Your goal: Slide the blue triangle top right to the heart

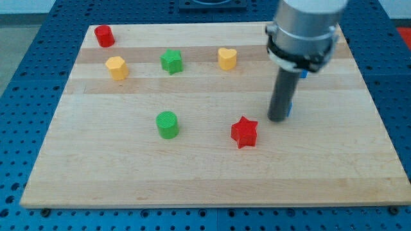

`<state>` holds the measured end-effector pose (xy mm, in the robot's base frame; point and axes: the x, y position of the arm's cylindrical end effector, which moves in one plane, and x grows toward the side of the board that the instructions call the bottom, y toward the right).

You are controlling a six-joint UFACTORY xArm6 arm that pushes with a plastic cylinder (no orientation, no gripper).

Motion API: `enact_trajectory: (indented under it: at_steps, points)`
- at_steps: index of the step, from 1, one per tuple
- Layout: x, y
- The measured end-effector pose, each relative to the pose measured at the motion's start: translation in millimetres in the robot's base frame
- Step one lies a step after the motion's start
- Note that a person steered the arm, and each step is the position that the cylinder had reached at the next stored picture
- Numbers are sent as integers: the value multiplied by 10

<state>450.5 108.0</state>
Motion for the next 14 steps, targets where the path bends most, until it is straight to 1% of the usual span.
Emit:
enact_trajectory:
  at_steps: [1, 2, 3, 4, 5, 6, 8, 9, 10, 11, 12, 13, 14]
  points:
    - [-356, 0]
    - [-115, 0]
    - [403, 42]
    - [345, 393]
    - [-122, 523]
    - [-653, 271]
    - [-1419, -58]
    - [-1153, 143]
    - [-799, 240]
    - [-572, 125]
    - [-544, -249]
    - [-1035, -281]
    - [-1636, -281]
